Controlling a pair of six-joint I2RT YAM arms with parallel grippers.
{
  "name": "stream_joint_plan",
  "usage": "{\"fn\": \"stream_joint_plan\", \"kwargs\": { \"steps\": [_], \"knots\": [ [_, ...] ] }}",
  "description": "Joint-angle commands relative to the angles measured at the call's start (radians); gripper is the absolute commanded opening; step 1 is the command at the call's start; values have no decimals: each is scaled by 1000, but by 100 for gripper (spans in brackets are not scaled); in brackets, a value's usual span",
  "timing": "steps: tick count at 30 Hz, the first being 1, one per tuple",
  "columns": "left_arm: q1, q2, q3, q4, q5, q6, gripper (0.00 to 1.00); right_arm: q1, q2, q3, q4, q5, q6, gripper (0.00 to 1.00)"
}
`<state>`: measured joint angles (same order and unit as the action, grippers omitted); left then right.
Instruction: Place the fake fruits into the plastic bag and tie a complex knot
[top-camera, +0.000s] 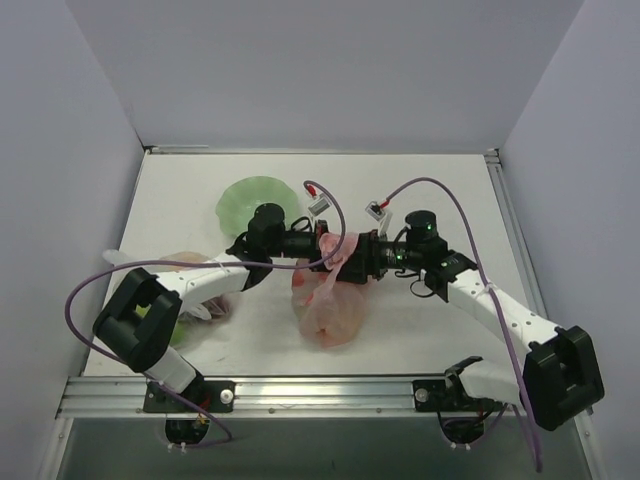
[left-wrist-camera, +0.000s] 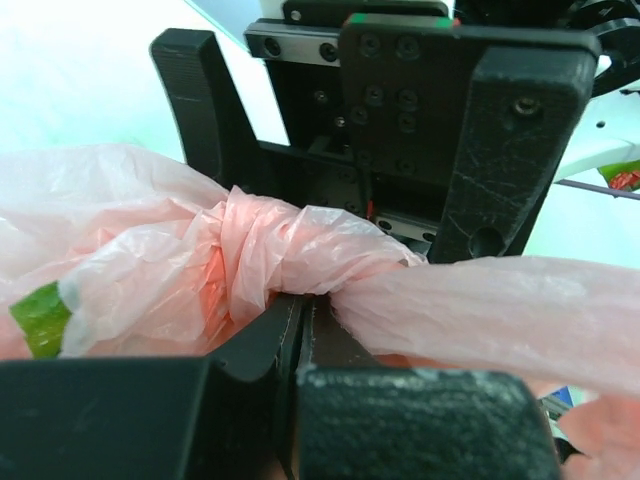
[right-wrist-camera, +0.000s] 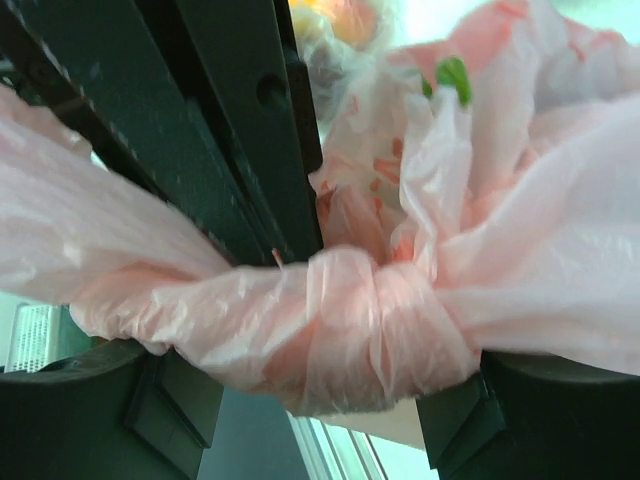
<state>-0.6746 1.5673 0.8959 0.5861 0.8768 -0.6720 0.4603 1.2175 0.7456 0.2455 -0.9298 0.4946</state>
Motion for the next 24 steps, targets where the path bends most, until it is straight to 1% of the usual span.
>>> {"fn": "stream_joint_plan", "kwargs": {
  "steps": [1,2,4,5,6,7,8,9,10,11,12,14,16,17,18,19,21,23,24],
  "knots": [
    [-2,10,-6,57,31,-1,0,14,-79,-44,-52,2,-89,65],
    [1,20,3,70,30,-4,0,14,-99,-79,-107,-1,-115,66],
    [7,48,30,84,28,-11,0,8,-147,-88,-179,-21,-200,65],
    [12,56,38,89,28,-12,0,0,-160,-83,-274,-30,-237,65],
    [12,69,47,93,37,-11,0,-23,-189,-60,-329,-46,-269,65],
    [15,71,55,93,36,-12,0,-78,-200,-43,-374,-66,-319,65],
    [17,71,58,93,36,-11,0,-119,-211,-22,-464,-128,-347,65],
    [18,71,58,93,40,-9,0,-162,-223,-2,-510,-159,-367,61],
    [21,71,57,93,47,-12,0,-258,-228,47,-552,-193,-389,59],
    [21,69,49,93,51,-14,0,-302,-233,69,-608,-257,-419,57],
    [21,66,46,93,56,-14,0,-340,-243,90,-624,-267,-429,53],
    [20,60,38,92,67,-14,0,-408,-242,135,-624,-250,-442,48],
    [21,54,25,86,68,-6,0,-411,-195,156,-602,-218,-439,40],
    [21,54,21,83,73,-5,0,-407,-175,156,-539,-205,-414,36],
    [21,50,12,81,73,-5,0,-396,-132,150,-497,-173,-353,30],
    [21,46,11,81,76,-5,0,-391,-112,140,-424,-162,-329,29],
    [21,40,5,80,79,-3,0,-355,-58,121,-367,-124,-305,27],
    [21,37,-2,77,77,2,0,-325,-30,97,-284,-84,-282,27],
    [21,36,-3,74,77,3,0,-292,-7,95,-255,-81,-263,27]
  ]
}}
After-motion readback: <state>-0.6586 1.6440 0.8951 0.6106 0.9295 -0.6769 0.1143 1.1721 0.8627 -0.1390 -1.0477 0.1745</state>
